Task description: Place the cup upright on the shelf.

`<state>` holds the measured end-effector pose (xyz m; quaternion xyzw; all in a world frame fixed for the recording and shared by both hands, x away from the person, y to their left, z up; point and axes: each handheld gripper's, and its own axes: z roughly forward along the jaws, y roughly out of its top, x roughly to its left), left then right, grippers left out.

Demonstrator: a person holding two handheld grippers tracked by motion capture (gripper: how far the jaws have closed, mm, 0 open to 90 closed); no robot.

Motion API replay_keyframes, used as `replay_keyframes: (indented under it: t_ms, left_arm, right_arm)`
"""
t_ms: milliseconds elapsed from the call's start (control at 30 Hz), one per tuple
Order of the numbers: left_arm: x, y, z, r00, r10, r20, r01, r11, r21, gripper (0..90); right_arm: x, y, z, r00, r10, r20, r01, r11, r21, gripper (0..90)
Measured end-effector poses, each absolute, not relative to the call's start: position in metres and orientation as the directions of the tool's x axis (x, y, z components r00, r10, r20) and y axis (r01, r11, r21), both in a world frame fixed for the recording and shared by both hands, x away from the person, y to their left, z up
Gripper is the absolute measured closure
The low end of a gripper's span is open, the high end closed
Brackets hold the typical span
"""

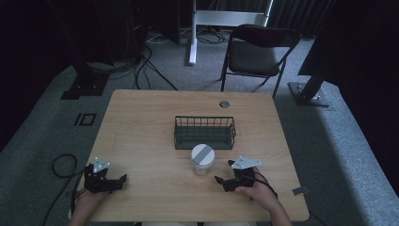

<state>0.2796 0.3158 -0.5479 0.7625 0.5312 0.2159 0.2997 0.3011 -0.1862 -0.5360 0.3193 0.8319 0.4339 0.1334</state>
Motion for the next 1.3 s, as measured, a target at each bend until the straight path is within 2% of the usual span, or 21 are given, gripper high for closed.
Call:
replay_keyframes:
  t_ms: [400, 1300]
  left_arm:
    - [0.28, 0.316, -0.548, 0.342, 0.939, 0.011, 0.681, -0.256, 0.686, 0.6]
    - [0.28, 0.316, -0.548, 0.342, 0.94, 0.011, 0.681, -0.256, 0.686, 0.6]
  right_arm:
    - [0.301, -0.168, -0.536, -0.782, 0.62, 0.06, 0.386, 0.407, 0.828, 12.3]
    - [0.31, -0.137, -0.537, -0.773, 0.625, 0.108, 0.384, 0.325, 0.864, 12.3]
